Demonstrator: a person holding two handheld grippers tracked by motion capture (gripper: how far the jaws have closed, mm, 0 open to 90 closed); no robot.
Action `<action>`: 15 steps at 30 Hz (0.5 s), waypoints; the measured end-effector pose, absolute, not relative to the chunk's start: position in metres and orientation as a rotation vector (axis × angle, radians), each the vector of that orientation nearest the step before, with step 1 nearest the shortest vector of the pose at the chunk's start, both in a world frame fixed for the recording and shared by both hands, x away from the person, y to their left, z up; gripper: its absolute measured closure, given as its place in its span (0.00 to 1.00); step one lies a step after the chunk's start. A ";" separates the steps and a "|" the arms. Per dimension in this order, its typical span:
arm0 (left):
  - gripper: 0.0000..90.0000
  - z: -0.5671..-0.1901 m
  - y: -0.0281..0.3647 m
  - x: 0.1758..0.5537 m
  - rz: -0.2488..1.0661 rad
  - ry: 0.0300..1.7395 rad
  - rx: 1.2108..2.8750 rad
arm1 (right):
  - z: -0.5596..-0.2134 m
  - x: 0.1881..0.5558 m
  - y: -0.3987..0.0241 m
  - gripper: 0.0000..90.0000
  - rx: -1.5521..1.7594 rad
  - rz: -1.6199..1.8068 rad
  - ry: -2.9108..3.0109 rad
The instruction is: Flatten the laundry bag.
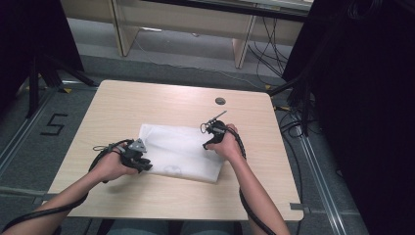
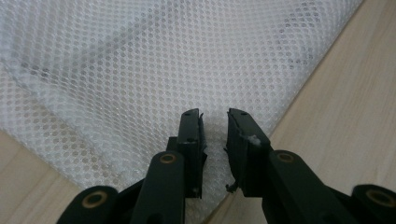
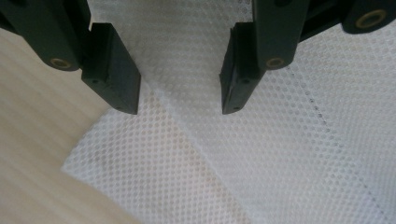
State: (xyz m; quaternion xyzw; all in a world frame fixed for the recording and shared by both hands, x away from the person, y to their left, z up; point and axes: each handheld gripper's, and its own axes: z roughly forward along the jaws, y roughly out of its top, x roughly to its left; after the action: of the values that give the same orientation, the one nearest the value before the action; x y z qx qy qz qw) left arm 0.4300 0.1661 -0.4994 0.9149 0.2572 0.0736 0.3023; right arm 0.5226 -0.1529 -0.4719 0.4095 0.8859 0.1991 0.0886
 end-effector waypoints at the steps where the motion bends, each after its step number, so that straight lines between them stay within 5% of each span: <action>1: 0.83 -0.499 0.166 0.431 0.187 0.685 2.427 | -0.474 0.524 -0.153 0.54 1.222 0.579 2.641; 10: 0.83 -0.499 0.166 0.431 0.188 0.687 2.426 | -0.476 0.529 -0.150 0.53 1.204 0.534 2.617; 15: 0.83 -0.499 0.166 0.431 0.191 0.681 2.427 | -0.480 0.526 -0.149 0.67 1.179 0.510 2.642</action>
State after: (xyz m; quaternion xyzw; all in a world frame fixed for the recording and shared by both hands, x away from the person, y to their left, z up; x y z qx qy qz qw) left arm 0.4311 0.1657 -0.4993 0.9152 0.2568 0.0720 0.3020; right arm 0.5264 -0.1486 -0.4796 0.3993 0.8947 0.1726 0.1015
